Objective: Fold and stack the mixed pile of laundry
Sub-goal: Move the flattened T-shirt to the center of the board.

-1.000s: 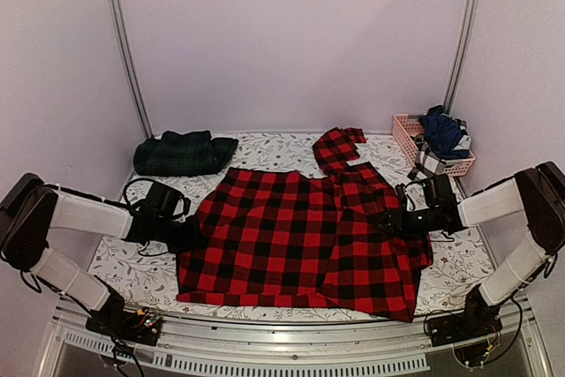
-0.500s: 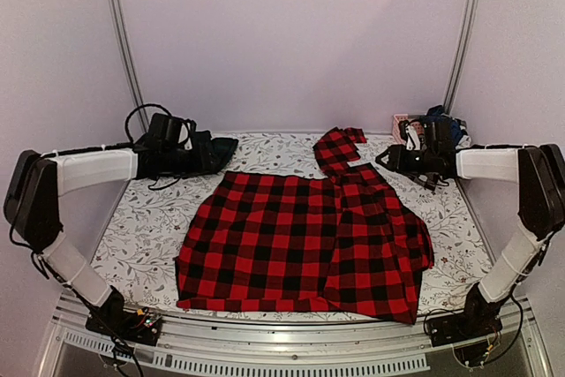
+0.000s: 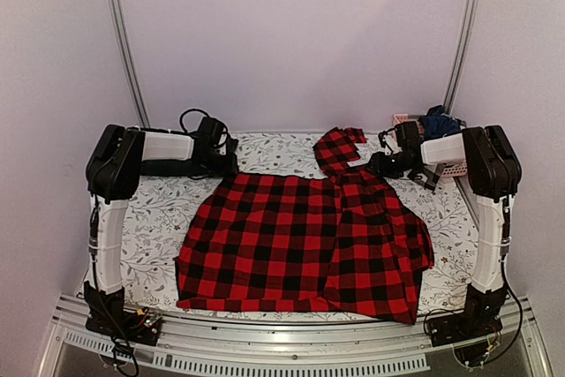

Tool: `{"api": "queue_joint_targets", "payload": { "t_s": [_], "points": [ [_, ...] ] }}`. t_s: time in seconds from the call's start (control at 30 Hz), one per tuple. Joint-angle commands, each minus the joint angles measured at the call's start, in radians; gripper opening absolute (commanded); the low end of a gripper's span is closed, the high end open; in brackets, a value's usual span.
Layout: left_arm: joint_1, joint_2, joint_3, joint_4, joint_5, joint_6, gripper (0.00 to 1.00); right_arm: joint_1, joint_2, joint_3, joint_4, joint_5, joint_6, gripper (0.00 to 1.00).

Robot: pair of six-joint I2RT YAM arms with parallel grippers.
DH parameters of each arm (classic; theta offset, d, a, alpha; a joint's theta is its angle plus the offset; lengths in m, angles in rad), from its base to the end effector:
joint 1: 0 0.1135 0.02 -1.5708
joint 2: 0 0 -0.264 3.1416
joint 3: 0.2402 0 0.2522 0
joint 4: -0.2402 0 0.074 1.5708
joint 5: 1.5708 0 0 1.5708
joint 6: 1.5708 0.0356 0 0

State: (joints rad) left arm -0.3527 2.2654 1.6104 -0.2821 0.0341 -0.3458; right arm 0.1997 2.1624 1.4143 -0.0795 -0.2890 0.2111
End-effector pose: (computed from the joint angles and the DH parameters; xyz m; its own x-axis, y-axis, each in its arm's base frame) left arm 0.4544 -0.1686 0.1264 -0.8349 -0.0536 -0.5478 0.0863 0.9702 -0.2266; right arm 0.4496 0.1013 0.1304 -0.7851 0.0460 -0.6177 -0.2195 0.9118 0.3470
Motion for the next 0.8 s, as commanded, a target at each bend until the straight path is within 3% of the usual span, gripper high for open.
{"api": "queue_joint_targets", "payload": {
  "t_s": [0.0, 0.33, 0.37, 0.57, 0.67, 0.77],
  "points": [
    [-0.019, 0.046, 0.097, -0.091, -0.089, 0.041, 0.52, -0.002, 0.066, 0.086, -0.048, 0.076, -0.039, 0.51],
    [-0.074, 0.093, 0.071, -0.15, -0.121, 0.038, 0.51, 0.021, 0.112, 0.131, -0.129, 0.156, -0.11, 0.55],
    [-0.081, 0.092, 0.06, -0.151, -0.12, 0.038, 0.47, 0.026, 0.112, 0.129, -0.136, 0.156, -0.114, 0.55],
    [-0.078, 0.016, -0.042, -0.162, -0.199, -0.016, 0.02, 0.053, 0.137, 0.14, -0.174, 0.155, -0.128, 0.5],
    [-0.049, -0.052, -0.115, -0.147, -0.248, -0.052, 0.0, 0.055, 0.165, 0.165, -0.185, 0.149, -0.122, 0.41],
    [-0.008, -0.092, -0.165, -0.128, -0.282, -0.073, 0.0, 0.055, 0.196, 0.208, -0.207, 0.156, -0.117, 0.23]
  ]
}}
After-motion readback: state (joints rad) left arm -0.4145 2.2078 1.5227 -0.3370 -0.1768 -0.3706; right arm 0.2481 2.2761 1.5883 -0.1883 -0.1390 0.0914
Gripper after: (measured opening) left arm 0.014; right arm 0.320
